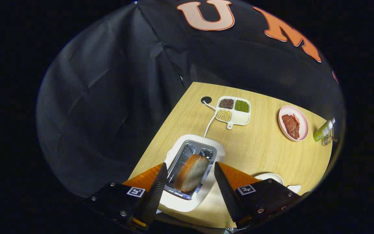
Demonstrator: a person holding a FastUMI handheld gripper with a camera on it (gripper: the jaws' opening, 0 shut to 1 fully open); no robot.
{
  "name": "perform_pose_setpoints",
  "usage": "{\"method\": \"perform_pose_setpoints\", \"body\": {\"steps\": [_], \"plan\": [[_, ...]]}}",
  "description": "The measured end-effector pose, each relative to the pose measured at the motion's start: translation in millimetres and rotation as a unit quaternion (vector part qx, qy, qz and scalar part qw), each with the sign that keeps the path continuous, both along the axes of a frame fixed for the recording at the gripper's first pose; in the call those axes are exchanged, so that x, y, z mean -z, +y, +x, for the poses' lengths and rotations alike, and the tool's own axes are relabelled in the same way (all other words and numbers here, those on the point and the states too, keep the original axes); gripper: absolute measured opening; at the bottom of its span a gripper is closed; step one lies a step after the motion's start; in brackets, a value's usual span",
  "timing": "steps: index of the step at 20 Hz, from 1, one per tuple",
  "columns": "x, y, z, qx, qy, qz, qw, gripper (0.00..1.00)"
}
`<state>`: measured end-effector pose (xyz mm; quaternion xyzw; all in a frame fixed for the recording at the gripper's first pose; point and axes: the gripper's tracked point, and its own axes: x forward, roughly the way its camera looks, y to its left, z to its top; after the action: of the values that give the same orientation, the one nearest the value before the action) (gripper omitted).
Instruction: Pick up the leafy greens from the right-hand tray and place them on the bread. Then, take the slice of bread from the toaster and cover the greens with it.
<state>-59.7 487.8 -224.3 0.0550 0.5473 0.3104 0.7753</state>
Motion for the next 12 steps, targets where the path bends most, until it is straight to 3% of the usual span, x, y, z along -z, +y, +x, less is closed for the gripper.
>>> {"method": "perform_pose_setpoints", "body": {"steps": [6,12], "plan": [[42,4,-7,-0.005,0.05,-0.08,0.996,0.77],[53,3,-20,0.0,0.098,-0.108,0.989,0.39]]}}
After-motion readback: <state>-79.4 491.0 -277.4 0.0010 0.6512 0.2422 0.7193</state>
